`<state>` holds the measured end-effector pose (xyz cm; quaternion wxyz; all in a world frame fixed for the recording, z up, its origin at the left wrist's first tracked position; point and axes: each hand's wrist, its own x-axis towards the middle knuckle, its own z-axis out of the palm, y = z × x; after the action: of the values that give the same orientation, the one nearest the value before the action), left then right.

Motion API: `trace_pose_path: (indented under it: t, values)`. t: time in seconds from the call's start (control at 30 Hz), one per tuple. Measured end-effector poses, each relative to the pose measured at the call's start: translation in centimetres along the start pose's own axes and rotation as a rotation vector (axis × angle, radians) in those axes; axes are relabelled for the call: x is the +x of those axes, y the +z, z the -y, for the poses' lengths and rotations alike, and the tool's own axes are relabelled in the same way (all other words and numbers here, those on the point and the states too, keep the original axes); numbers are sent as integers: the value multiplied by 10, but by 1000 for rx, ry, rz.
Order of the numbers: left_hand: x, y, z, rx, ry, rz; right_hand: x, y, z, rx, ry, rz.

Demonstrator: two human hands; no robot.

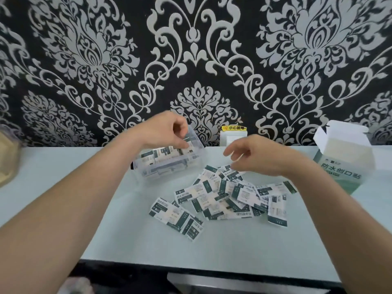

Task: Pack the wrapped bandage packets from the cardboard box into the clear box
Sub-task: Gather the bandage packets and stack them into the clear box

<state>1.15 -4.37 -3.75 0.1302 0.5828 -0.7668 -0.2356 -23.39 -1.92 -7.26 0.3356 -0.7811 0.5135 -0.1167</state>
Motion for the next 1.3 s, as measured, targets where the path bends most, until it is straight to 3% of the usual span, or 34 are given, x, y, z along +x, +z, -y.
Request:
trace_pose_path:
  t: [0.1,0.2,0.37,0.63,0.9,0.97,1.13,1.3]
  values:
    - [-30,14,-15,54,49,203,-12,11,-9,-203,42,81]
    - [-60,50,-7,303,15,339,-20,35,-4,-137,-47,-14]
    - [-83,78,19,432,-23,329,-12,77,19,-184,-184,-21]
    - [-78,84,25,482,-38,284,-4,116,34,-262,-194,105]
    - [-82,72,42,169,-121,187,3,118,43,-240,-151,73]
    - [-83,62,42,41,-158,131,3,111,42,-5,-109,11]
    - [-76,54,32,-431,-140,-98,4,87,33,838,-20,-185]
    - [-69,80,19,-732,-153,-190,14,89,23,1173,116,-366]
